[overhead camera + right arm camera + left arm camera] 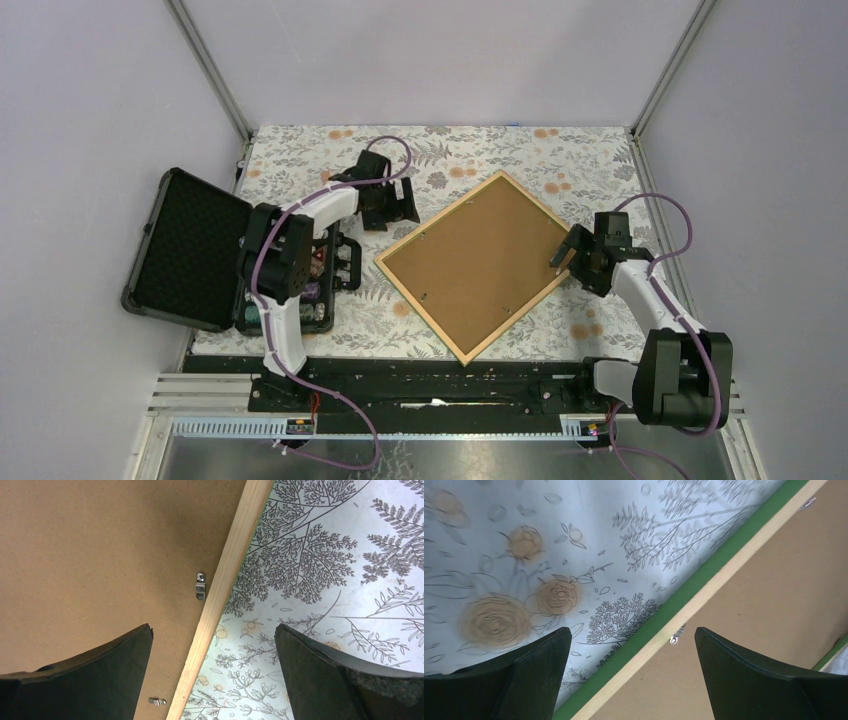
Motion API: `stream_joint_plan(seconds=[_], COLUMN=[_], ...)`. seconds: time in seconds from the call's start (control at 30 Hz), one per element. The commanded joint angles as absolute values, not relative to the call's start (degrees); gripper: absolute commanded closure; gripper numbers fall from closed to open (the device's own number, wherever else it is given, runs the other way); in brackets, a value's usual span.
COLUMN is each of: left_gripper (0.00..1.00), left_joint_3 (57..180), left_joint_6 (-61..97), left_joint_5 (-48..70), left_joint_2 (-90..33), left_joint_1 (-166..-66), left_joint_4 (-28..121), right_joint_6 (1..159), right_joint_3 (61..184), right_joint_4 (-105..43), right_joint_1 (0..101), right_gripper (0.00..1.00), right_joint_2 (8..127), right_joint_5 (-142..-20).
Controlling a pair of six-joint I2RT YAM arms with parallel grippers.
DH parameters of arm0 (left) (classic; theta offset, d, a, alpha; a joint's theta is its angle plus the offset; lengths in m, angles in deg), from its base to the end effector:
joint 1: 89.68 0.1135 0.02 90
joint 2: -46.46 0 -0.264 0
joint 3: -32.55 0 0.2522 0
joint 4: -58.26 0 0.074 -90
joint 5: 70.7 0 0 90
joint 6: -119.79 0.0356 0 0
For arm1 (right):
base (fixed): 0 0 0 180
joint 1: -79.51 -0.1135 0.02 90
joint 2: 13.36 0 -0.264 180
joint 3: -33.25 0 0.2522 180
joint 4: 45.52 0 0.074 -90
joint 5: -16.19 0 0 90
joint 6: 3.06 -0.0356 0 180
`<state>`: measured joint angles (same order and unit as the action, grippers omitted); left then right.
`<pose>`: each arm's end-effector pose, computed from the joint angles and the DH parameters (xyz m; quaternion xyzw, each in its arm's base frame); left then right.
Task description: Put the photo into the frame
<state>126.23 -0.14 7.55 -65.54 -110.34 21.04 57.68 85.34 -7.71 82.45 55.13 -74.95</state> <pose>0.3903 -0.1549 0.1893 -0.0466 0.9494 -0.2143 0.2246 0.2290 -0.0110 0.1990 0.2609 0.9151 0.0792 0.2970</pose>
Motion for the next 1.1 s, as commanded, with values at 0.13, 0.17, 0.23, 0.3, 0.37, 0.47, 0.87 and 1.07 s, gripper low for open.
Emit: stream_joint_plan(seconds=[0.13,0.17,0.23,0.3,0.37,0.47,0.87,1.07], left_gripper=[0.01,0.01,0.01,0.01,0.01,0.01,0.01,0.01], left_joint_3=[119.63,118.12,116.45,113.8,108.94,102.3,99.11,115.18], left_joint_6=[-4.24,-5.17,-7.64,-10.86,-15.37,-21.65,-10.22,-3.9], left_joint_5=[-3.56,-4.99,-8.84,-11.55,-13.98,-17.65,-11.11,-2.47], left_joint_2=[-64.61,-64.48,-65.06,-64.82,-62.8,-59.26,-45.83,-50.21], left_joint_1=[-111.12,-111.12,-110.99,-111.03,-111.07,-111.49,-111.78,-111.31], left_joint_4=[30.14,31.53,32.57,34.75,39.96,47.37,33.81,24.04], right_joint_6=[58.16,58.89,61.6,63.25,63.92,64.08,65.47,67.02], right_joint_3=[85.4,85.94,88.13,89.93,91.16,92.62,96.15,98.61], right_joint_4=[-16.34,-16.75,-15.7,-14.83,-14.87,-15.7,-15.26,-8.53], right_joint_1=[84.25,84.25,84.25,84.25,84.25,84.25,84.12,84.17], right_gripper=[0.0,0.0,0.0,0.0,0.0,0.0,0.13,0.1], right_joint_2=[63.03,64.64,68.88,71.5,72.98,74.07,77.22,73.08], right_joint_5=[-82.36,-83.7,-86.59,-88.91,-89.9,-91.97,-96.1,-84.84])
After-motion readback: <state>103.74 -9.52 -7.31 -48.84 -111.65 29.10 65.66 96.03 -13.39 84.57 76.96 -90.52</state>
